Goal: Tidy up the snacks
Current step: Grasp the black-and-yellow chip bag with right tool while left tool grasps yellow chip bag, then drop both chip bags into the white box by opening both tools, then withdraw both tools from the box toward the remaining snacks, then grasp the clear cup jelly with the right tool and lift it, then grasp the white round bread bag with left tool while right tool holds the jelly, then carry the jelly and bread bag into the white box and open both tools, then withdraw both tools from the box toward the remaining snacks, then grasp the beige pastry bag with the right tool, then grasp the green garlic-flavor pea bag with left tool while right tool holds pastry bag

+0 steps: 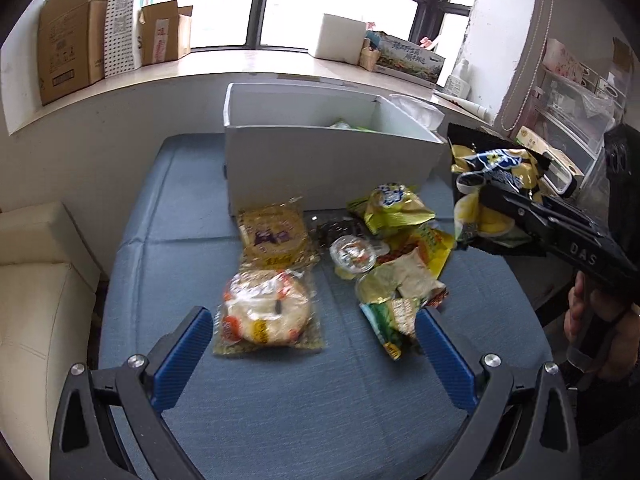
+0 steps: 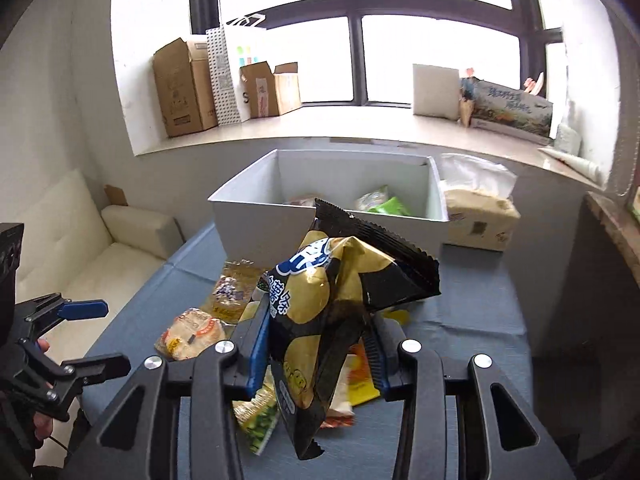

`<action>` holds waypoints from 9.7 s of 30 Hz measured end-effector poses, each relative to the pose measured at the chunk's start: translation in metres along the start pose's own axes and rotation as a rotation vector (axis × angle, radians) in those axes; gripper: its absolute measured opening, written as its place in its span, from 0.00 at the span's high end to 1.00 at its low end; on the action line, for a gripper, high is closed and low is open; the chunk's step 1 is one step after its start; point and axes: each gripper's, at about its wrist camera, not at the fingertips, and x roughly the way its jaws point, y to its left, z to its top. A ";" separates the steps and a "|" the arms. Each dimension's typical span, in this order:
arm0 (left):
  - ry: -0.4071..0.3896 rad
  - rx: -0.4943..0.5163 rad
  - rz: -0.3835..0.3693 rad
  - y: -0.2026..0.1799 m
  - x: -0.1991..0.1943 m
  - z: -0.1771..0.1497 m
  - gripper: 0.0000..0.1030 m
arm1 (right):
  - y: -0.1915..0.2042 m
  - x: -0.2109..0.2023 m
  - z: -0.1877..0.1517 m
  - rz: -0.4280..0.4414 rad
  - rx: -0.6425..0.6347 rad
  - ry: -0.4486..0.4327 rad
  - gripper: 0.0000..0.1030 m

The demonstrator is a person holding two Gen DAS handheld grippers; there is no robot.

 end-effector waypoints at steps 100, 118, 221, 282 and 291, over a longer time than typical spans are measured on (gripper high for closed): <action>-0.147 0.106 0.101 0.016 -0.035 -0.021 0.00 | 0.034 0.044 -0.036 0.164 -0.052 0.136 0.00; -0.064 0.014 0.144 0.042 -0.029 -0.055 0.00 | 0.059 0.133 -0.023 0.156 -0.095 0.265 0.00; -0.103 0.065 0.194 0.028 0.104 0.202 0.00 | -0.064 0.086 0.132 -0.050 0.022 -0.037 0.00; 0.080 0.121 -0.009 -0.046 0.050 -0.015 0.00 | -0.009 0.044 -0.045 -0.036 0.051 0.167 0.54; 0.100 0.223 0.003 -0.076 0.060 -0.019 0.00 | -0.022 0.069 -0.063 -0.054 0.092 0.223 0.54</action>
